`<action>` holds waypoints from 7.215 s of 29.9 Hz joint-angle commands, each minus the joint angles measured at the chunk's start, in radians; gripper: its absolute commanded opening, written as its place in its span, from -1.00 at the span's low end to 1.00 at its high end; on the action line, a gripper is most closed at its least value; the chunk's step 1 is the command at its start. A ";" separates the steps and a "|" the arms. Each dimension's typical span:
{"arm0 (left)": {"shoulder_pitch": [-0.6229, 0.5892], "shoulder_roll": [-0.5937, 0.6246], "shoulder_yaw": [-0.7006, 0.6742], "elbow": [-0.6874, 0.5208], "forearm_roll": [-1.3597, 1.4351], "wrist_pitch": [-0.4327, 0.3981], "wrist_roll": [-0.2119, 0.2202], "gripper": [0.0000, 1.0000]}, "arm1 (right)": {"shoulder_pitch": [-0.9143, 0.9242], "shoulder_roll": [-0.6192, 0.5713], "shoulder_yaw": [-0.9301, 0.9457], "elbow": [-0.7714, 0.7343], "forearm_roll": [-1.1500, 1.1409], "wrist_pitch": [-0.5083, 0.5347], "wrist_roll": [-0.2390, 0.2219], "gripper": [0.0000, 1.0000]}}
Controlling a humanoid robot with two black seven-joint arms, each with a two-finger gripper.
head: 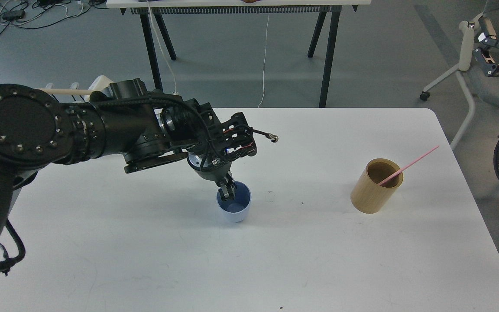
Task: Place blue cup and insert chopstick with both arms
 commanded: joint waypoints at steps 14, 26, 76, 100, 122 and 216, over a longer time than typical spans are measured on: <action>0.046 0.000 -0.348 0.127 -0.092 0.000 0.000 0.56 | 0.039 -0.033 0.000 -0.023 -0.064 0.000 0.000 0.97; 0.141 0.247 -0.934 0.117 -0.512 0.000 0.000 0.59 | 0.161 -0.168 0.006 0.086 -0.713 0.000 0.000 0.97; 0.379 0.316 -1.361 0.195 -1.224 0.000 0.000 0.72 | -0.513 -0.058 -0.091 0.257 -1.379 -0.932 0.000 -0.06; 0.413 0.316 -1.363 0.195 -1.224 0.000 0.000 0.73 | -0.471 -0.030 -0.134 0.229 -1.377 -0.921 0.000 -0.65; 0.428 0.305 -1.363 0.195 -1.226 0.000 0.000 0.73 | -0.450 -0.138 -0.145 0.341 -1.338 -0.921 0.000 -1.00; 0.694 0.356 -1.355 0.264 -1.224 0.000 0.000 0.89 | 0.466 0.304 -0.907 0.283 -1.307 -0.630 0.000 0.27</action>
